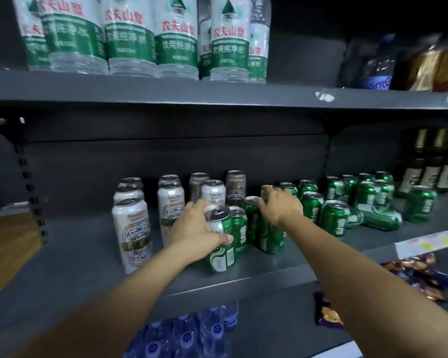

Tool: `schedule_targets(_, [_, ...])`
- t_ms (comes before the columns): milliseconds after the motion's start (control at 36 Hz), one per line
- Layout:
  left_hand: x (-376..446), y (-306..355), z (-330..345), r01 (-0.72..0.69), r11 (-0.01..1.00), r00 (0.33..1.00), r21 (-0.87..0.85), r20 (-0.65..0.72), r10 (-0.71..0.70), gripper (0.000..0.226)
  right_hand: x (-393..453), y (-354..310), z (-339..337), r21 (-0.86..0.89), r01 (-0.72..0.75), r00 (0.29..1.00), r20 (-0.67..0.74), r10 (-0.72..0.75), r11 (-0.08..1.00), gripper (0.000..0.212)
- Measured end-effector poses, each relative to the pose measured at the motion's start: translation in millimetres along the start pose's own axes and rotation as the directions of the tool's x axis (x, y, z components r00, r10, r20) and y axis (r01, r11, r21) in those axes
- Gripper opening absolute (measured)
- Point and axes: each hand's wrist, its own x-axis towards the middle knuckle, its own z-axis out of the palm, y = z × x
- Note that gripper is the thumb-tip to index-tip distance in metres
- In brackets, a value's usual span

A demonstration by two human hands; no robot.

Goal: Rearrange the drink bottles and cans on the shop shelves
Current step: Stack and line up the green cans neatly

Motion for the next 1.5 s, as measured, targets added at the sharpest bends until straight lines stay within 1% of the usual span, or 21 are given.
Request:
schedule_targets(83, [6,25,32,-0.049,0.999,0.997,0.005,0.062,0.049,0.08,3,28,3,0.015,-0.046,0.985,0.17,0.043,0.999,0.076])
schedule_targets(139, [10,39,53,-0.056,0.998,0.994,0.022,0.099,0.054,0.078,7,35,8,0.048,-0.014,0.984,0.18,0.006,0.999,0.082])
schedule_targets(222, [19,55,77,-0.037,0.997,0.994,0.069,0.11,0.029,0.075,14,39,13,0.023,0.112,0.985,0.132,-0.114,0.993,0.067])
schedule_targets(333, [31,71,97,0.041,0.991,0.995,0.126,0.085,-0.052,0.076,25,55,5,0.053,0.209,0.961,0.176,-0.215,0.976,0.05])
schedule_targets(472, [43,91,120,0.124,0.983,0.987,0.137,0.082,-0.136,0.082,37,90,-14,-0.054,0.315,0.93,0.215,-0.297,0.947,0.047])
schedule_targets(556, [46,105,137,0.141,0.976,0.981,0.167,0.108,-0.16,0.083,43,109,-16,-0.144,0.404,0.892,0.279,-0.354,0.903,0.053])
schedule_targets(639, [46,112,149,0.15,0.971,0.976,0.187,0.129,-0.176,0.076,49,128,-17,-0.092,0.437,0.854,0.354,-0.381,0.895,0.054])
schedule_targets(694, [48,114,153,0.161,0.965,0.97,0.205,0.148,-0.194,0.084,56,140,-24,-0.003,0.416,0.843,0.376,-0.385,0.909,0.053])
schedule_targets(722, [49,114,153,0.164,0.961,0.966,0.225,0.162,-0.203,0.09,60,145,-28,0.067,0.382,0.856,0.35,-0.38,0.922,0.054])
schedule_targets(806, [51,119,143,0.073,0.897,0.953,0.436,0.234,-0.192,0.1,84,162,-40,0.263,0.265,0.931,0.182,-0.318,0.928,0.048])
schedule_targets(861, [58,126,129,0.024,0.862,0.96,0.506,0.23,-0.161,0.1,105,175,-43,0.286,0.211,0.963,0.104,-0.249,0.935,0.04])
schedule_targets(917, [74,133,114,0.055,0.903,0.979,0.425,0.155,-0.132,0.093,123,186,-40,0.26,0.149,0.981,0.083,-0.176,0.954,0.034])
schedule_targets(1000, [117,131,101,0.083,0.952,0.996,0.295,0.007,-0.089,0.071,142,193,-31,0.193,0.086,0.989,0.101,-0.107,0.978,0.032])
schedule_targets(1056, [146,123,102,0.105,0.953,0.994,0.284,0.001,-0.11,0.059,152,193,-22,0.155,0.079,0.988,0.122,-0.098,0.985,0.033])
schedule_targets(1167, [197,109,120,0.101,0.933,0.983,0.345,0.11,-0.147,0.056,176,189,0,0.138,0.079,0.969,0.222,-0.109,0.987,0.034])
schedule_targets(1250, [223,112,135,0.044,0.935,0.963,0.353,0.234,-0.134,0.063,190,180,10,0.151,0.159,0.923,0.327,-0.201,0.976,0.034])
schedule_targets(1306, [238,111,145,0.035,0.935,0.926,0.353,0.34,-0.163,0.07,195,173,17,0.157,0.181,0.893,0.386,-0.229,0.971,0.036])
schedule_targets(1389, [251,101,160,0.124,0.936,0.831,0.33,0.48,-0.279,0.071,199,164,28,0.188,0.224,0.871,0.401,-0.283,0.956,0.047])
schedule_targets(1417, [254,98,164,0.138,0.931,0.816,0.337,0.494,-0.299,0.07,201,163,33,0.195,0.234,0.869,0.397,-0.294,0.953,0.051])
schedule_targets(1444, [255,95,166,0.133,0.928,0.825,0.349,0.479,-0.298,0.069,203,162,37,0.195,0.241,0.87,0.391,-0.3,0.951,0.055])
schedule_targets(1500, [257,90,168,0.114,0.931,0.888,0.347,0.386,-0.252,0.066,208,161,44,0.163,0.254,0.879,0.373,-0.298,0.953,0.058])
